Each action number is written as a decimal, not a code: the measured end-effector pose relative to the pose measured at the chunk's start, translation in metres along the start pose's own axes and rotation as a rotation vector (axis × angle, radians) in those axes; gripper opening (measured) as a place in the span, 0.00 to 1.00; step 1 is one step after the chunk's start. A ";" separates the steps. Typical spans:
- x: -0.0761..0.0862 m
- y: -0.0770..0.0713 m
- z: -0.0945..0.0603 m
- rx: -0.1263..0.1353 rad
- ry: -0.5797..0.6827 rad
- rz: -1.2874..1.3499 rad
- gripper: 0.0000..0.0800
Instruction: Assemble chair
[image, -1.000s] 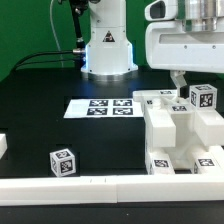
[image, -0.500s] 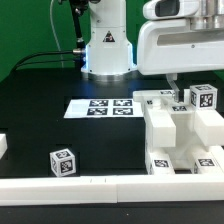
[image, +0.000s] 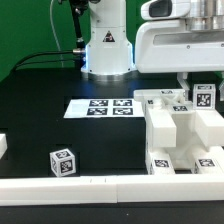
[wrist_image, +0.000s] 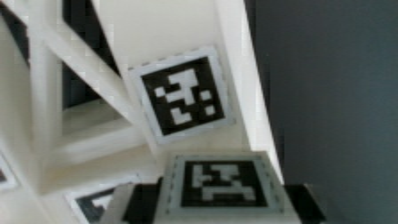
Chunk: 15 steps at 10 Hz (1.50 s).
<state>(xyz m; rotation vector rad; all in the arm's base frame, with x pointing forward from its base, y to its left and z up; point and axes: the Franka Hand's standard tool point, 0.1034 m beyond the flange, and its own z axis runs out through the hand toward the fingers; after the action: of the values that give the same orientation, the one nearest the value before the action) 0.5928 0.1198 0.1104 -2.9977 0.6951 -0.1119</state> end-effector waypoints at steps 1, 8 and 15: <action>0.001 0.001 0.000 0.002 -0.001 0.160 0.33; 0.000 -0.001 0.002 0.055 -0.010 0.932 0.33; -0.001 0.001 0.003 0.010 -0.062 0.218 0.80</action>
Offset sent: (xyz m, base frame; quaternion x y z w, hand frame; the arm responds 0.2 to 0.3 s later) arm 0.0003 -0.0132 -0.0042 0.0041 0.0279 0.3926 0.9193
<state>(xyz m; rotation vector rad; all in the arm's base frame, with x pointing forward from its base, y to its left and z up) 0.5916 0.1194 0.1070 -2.8778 1.0034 -0.0118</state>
